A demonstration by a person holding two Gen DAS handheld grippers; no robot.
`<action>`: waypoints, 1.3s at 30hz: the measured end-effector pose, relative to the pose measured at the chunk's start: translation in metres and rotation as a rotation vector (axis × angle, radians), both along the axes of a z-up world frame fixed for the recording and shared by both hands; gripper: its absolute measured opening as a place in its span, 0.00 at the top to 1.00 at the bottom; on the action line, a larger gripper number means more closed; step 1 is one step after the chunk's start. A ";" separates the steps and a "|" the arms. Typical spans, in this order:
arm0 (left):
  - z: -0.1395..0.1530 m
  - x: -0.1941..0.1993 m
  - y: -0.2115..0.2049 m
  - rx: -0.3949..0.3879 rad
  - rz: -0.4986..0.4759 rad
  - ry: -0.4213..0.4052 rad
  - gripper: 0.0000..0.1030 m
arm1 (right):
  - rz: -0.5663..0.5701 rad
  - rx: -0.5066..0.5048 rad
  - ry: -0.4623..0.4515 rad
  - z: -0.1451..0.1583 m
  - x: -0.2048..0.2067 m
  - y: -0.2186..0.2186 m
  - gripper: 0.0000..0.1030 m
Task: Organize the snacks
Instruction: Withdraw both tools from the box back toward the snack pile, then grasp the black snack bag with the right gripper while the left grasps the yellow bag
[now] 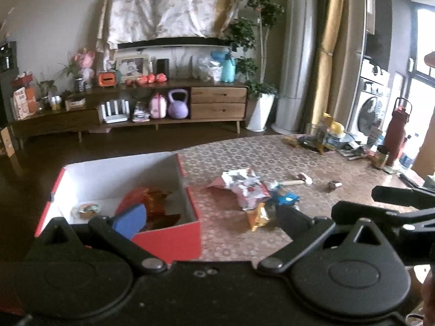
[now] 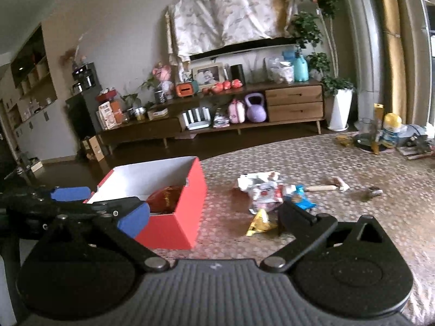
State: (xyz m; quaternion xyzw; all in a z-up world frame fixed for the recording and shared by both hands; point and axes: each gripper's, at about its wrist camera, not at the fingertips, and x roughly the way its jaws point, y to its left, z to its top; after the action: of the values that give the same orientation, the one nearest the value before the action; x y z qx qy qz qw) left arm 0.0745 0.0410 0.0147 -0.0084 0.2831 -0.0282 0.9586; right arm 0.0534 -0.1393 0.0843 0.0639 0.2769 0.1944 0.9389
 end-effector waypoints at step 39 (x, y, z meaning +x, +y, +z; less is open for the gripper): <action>-0.119 0.123 -0.097 0.025 -0.070 0.143 0.22 | -0.098 0.046 0.252 -0.119 0.147 -0.101 0.00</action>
State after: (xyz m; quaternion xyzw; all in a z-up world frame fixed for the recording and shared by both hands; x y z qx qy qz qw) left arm 0.1979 -0.0557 -0.1048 0.0115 0.3514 -0.0572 0.9344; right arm 0.2005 -0.2402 -0.0349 0.1225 0.3846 0.1450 0.9034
